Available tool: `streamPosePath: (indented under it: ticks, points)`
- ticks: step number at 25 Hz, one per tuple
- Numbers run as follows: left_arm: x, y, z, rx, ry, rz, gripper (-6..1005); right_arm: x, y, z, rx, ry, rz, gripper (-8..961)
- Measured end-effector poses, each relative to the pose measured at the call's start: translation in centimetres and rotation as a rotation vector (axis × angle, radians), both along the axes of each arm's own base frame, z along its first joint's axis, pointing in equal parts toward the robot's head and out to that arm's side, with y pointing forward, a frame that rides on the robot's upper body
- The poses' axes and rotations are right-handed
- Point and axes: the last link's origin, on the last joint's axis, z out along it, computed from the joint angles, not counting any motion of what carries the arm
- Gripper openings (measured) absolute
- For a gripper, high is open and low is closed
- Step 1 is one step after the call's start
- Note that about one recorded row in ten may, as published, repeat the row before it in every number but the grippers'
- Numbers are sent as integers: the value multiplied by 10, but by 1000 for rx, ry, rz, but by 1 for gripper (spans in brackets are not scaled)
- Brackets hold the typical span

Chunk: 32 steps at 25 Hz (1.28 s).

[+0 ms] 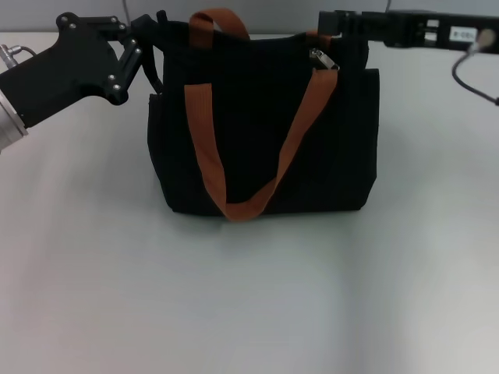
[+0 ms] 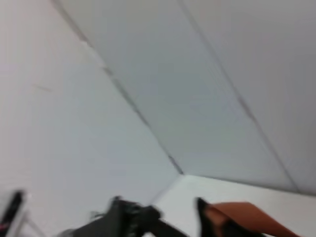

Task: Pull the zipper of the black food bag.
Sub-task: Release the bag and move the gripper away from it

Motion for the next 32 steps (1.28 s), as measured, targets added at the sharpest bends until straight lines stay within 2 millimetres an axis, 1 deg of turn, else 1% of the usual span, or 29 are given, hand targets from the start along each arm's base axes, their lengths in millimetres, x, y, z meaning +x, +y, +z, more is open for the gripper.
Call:
streamPosePath:
  ticks: [1,3,5,7,11,15,17,20,25,32]
  points:
    - [0,0,0,0,0,0,93,0,0,0,0,0,0,237]
    - [0,0,1,-8,-6,5,93,6,-12,-2,26,30,97,276]
    - [0,0,1,-15,-9,8,94,13,-25,-6,38,56,188,506]
    - [0,0,1,-22,-10,12,94,21,-40,-13,42,83,296,563]
    - [-1,0,3,-38,-19,27,95,45,-66,-30,40,94,411,676]
    - [-4,-1,3,-50,-23,46,96,71,-89,-45,70,68,478,678]
    - [-6,-3,2,-52,-25,54,97,83,-99,-51,99,62,480,679]
    - [-8,-4,1,-64,-33,68,98,94,-112,-57,112,43,488,681]
    - [-10,-4,-1,-127,-58,121,99,105,-123,-66,67,18,458,683]
    - [-11,-3,3,-222,-58,172,101,111,-124,-67,66,10,429,687]
